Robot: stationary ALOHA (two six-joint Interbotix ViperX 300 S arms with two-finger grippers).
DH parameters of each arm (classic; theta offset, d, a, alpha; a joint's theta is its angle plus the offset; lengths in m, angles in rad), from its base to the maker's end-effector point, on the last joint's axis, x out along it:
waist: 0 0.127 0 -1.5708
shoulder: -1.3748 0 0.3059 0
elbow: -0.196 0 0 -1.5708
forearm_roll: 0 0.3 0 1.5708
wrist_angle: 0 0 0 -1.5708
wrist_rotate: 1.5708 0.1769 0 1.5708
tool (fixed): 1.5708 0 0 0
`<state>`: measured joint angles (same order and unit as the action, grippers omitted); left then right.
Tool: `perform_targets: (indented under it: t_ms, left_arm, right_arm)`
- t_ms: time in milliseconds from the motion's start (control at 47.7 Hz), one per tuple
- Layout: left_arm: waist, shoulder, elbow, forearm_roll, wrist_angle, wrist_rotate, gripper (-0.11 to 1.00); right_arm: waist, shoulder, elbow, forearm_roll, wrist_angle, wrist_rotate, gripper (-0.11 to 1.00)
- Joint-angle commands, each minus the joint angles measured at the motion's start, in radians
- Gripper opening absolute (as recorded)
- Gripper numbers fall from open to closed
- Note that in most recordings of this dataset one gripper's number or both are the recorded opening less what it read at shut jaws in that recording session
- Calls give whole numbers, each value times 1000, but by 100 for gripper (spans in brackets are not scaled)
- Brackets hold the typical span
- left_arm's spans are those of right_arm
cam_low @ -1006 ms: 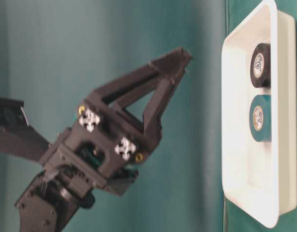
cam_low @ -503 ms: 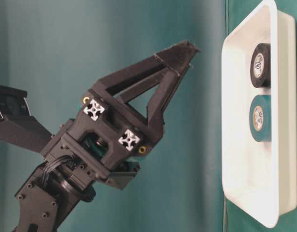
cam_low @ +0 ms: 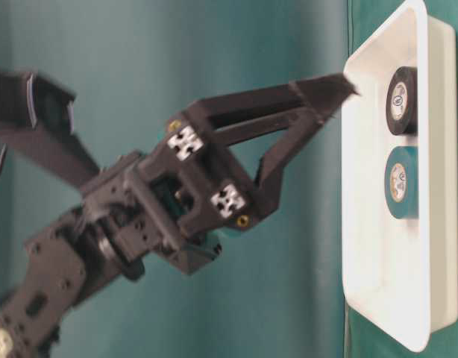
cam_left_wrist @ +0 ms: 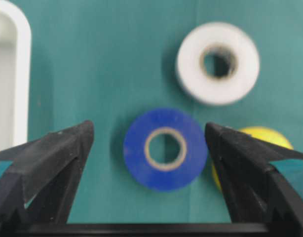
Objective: Pick up the tape from a random location and place it into the white case.
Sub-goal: 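Reach the left gripper over the blue tape roll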
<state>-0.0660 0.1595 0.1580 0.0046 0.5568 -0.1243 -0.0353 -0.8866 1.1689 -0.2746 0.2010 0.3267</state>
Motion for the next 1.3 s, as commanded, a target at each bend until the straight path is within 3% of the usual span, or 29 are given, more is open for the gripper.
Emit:
perform_targets:
  t_ms: [0, 147, 294, 1279]
  left_arm:
    - [-6, 6, -87, 0, 106, 0, 99]
    - [-17, 52, -187, 2, 252, 0, 99]
    - [-18, 77, -244, 9, 318, 3, 99]
    - [-11, 67, -218, 12, 301, 0, 99]
  right_arm:
    - [-2, 6, -23, -2, -3, -2, 89]
    - [-2, 9, -23, -3, -3, -2, 89]
    - [-2, 14, -23, -2, -3, -2, 89]
    - [-2, 15, -28, -2, -3, -3, 89]
